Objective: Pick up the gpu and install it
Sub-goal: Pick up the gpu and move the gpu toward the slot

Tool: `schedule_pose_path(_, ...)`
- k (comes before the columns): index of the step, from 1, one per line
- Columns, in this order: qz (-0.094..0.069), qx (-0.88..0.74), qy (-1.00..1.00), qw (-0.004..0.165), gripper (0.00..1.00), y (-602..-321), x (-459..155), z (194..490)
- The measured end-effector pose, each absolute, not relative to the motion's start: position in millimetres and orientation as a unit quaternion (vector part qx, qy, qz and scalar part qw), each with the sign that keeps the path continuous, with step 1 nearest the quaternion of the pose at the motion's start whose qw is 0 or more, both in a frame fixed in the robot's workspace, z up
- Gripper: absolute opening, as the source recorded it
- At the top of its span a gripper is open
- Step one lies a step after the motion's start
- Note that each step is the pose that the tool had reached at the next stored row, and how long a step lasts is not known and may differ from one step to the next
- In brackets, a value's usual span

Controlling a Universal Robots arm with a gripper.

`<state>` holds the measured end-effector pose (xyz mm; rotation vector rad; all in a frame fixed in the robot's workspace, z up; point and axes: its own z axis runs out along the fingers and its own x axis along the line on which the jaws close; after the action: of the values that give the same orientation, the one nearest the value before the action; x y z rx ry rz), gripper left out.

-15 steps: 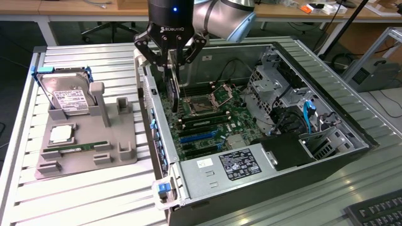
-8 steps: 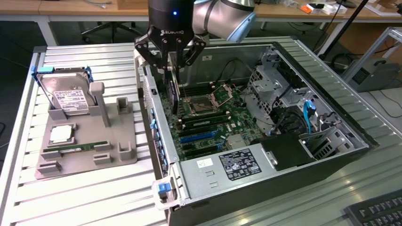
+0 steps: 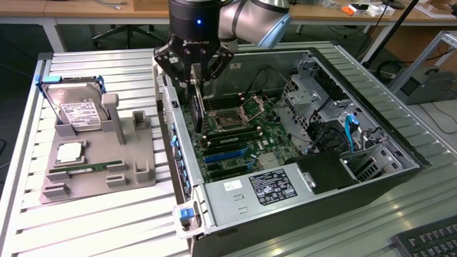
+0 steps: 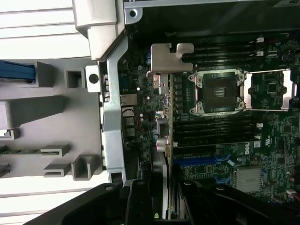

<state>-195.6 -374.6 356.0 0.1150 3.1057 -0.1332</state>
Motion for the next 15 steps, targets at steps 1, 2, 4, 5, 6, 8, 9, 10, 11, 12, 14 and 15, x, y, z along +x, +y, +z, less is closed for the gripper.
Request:
schedule_pose_path(1,-0.043,0.037,0.998,0.015,0.27,-374.6,-195.5,354.9)
schedule_pose_path(2,-0.043,0.037,0.998,0.015,0.27,-374.6,-195.5,354.0)
schedule_pose_path(4,-0.043,0.037,0.998,0.015,0.27,-374.6,-195.4,352.4)
schedule_pose_path(5,-0.043,0.037,0.998,0.016,0.27,-374.6,-195.3,351.0)
schedule_pose_path(6,-0.043,0.037,0.998,0.015,0.27,-374.6,-195.3,350.3)
schedule_pose_path(8,-0.043,0.037,0.998,0.015,0.27,-374.6,-195.2,348.0)
schedule_pose_path(9,-0.043,0.037,0.998,0.015,0.27,-374.6,-195.2,346.9)
schedule_pose_path(10,-0.043,0.037,0.998,0.015,0.27,-374.6,-195.2,345.6)
schedule_pose_path(11,-0.043,0.037,0.998,0.016,0.27,-374.6,-195.1,344.4)
schedule_pose_path(12,-0.043,0.037,0.998,0.016,0.27,-374.6,-195.1,343.6)
schedule_pose_path(14,-0.043,0.037,0.998,0.015,0.27,-374.6,-195.1,342.0)
schedule_pose_path(15,-0.043,0.037,0.998,0.015,0.27,-374.6,-195.0,341.3)
